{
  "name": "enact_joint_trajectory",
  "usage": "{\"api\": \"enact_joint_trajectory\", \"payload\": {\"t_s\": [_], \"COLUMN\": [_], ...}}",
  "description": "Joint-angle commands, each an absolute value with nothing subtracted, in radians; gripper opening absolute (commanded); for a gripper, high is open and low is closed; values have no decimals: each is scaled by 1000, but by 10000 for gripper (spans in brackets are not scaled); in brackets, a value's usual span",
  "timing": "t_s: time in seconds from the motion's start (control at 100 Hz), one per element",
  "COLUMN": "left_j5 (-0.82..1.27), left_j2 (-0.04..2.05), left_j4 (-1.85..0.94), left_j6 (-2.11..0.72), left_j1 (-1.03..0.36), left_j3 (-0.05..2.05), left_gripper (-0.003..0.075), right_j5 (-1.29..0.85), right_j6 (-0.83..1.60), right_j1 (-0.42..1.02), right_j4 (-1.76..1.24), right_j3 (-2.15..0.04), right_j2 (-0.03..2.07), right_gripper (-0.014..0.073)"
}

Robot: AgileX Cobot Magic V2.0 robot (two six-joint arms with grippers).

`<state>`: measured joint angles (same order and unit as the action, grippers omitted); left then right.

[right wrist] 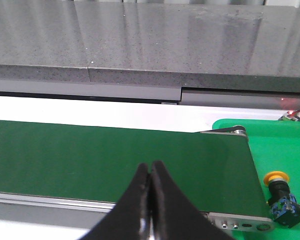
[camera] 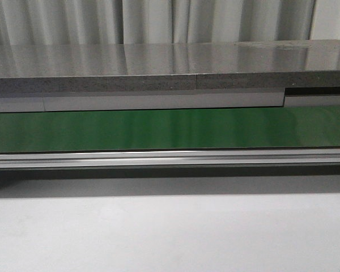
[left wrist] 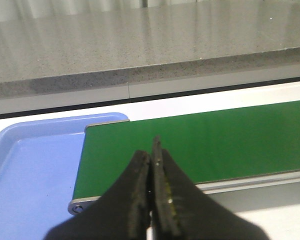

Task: Move button from left to right
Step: 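Open the right gripper and raise it away from the switch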

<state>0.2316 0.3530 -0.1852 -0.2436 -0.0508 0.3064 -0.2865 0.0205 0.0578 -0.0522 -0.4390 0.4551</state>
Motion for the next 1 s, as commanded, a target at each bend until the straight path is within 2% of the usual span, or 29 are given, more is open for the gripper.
{"api": "enact_joint_trajectory", "payload": {"t_s": [0.0,0.66,0.99], "left_j5": [156,156,156], "left_j2": [359,359,359], "left_j4": [-198,-198,-198], "left_j6": [-242,-242,-242], "left_j1": [-57,-57,-57], "left_j3": [337,337,337], "left_gripper": [-19,-19,-19], "right_j5": [-222,-212,-207], "right_j6": [28,28,26], "right_j1": [58,58,59], "right_j4": [-54,-47,-33], "right_j3": [-468,-431,-262], "right_j2": [457,446,190], "right_gripper": [-68,-68,-68]}}
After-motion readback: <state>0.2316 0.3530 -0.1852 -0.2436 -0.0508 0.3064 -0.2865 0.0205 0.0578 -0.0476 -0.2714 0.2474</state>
